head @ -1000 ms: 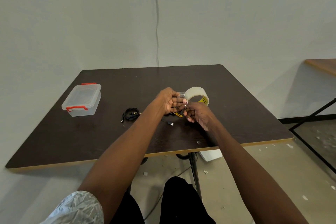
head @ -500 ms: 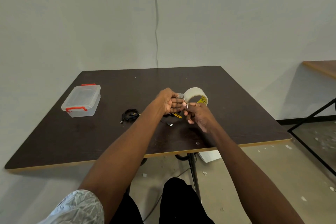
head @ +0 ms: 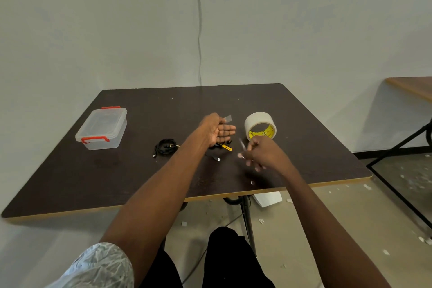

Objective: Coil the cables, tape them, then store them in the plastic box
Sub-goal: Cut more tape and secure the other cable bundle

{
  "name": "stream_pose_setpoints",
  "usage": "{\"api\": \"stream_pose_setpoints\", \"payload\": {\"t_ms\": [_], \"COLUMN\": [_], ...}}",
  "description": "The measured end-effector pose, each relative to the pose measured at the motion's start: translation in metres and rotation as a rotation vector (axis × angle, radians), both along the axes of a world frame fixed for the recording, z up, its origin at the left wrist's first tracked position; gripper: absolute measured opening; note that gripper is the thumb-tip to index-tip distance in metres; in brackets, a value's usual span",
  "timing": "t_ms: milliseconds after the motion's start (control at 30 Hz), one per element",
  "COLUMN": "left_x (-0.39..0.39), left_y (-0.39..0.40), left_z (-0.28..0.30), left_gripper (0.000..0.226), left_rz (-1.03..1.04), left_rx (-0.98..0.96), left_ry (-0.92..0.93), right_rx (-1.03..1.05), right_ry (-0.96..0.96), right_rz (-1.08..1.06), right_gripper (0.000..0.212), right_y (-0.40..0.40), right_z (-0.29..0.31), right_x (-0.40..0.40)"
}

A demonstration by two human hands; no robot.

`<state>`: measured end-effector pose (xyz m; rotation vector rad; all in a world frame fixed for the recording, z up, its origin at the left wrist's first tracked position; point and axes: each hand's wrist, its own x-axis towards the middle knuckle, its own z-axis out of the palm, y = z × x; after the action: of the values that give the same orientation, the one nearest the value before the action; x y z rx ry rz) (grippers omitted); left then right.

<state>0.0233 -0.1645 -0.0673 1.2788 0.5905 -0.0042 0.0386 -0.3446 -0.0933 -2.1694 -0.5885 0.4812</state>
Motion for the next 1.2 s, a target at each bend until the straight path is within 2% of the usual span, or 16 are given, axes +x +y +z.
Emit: {"api": "stream_pose_setpoints", "payload": {"t_ms": [67,100,167,267,367,467,500,567,633,700,767,800,900,1000,1100,1200], "left_x": [0.002,0.002,0.001,0.000,-0.001,-0.001,-0.002,-0.001,-0.007,-0.011,-0.013,-0.015,-0.018,-0.023,-0.028,-0.034], "left_y": [-0.002,-0.004,-0.008,-0.009,-0.008,-0.004,-0.001,-0.001,0.004,0.006,0.006,0.008,0.011,0.013,0.016,0.024], "left_z": [-0.001,-0.002,-0.002,-0.001,-0.001,0.000,0.000,0.001,0.001,0.000,0.000,0.000,0.000,-0.001,0.000,-0.003], "left_gripper": [0.030,0.029,0.025,0.020,0.020,0.019,0.019,0.019,0.017,0.016,0.017,0.016,0.017,0.010,0.005,0.003], "left_rz": [0.007,0.005,-0.001,-0.002,0.001,0.000,0.005,0.010,0.018,0.023,0.026,0.035,0.069,0.103,0.140,0.169], "left_rx": [0.012,0.015,0.018,0.014,0.020,0.020,0.021,0.028,0.032,0.034,0.042,0.044,0.066,0.120,0.179,0.228], "left_ry": [-0.002,0.000,0.000,-0.008,-0.003,-0.019,-0.025,-0.042,-0.062,-0.069,-0.076,-0.082,-0.096,-0.104,-0.109,-0.112], "right_rx": [-0.417,-0.556,-0.699,-0.805,-0.750,-0.378,-0.224,-0.021,0.089,0.161,0.171,0.172,0.144,-0.073,-0.304,-0.375], "right_ry": [-0.383,-0.494,-0.506,-0.535,-0.671,-0.625,-0.584,-0.485,-0.301,-0.204,-0.296,-0.355,-0.495,-0.577,-0.509,-0.419], "right_rz": [-0.066,-0.044,0.063,0.206,0.118,-0.295,-0.485,-0.758,-0.833,-0.829,-0.807,-0.775,-0.631,-0.443,-0.303,-0.286], "right_gripper": [0.017,0.016,0.021,0.024,0.022,0.017,0.021,0.045,0.058,0.038,0.015,0.012,0.019,0.027,0.022,0.016], "right_y": [-0.001,0.002,0.009,0.014,0.015,0.005,-0.001,-0.019,-0.026,-0.029,-0.030,-0.028,-0.019,-0.007,0.008,0.019], "right_z": [0.002,0.002,0.004,0.017,0.012,-0.004,-0.007,-0.011,-0.017,-0.023,-0.026,-0.024,-0.010,0.007,0.020,0.022], "right_x": [-0.002,-0.004,-0.002,0.005,0.007,0.010,0.015,0.033,0.046,0.058,0.064,0.066,0.070,0.082,0.094,0.098]}}
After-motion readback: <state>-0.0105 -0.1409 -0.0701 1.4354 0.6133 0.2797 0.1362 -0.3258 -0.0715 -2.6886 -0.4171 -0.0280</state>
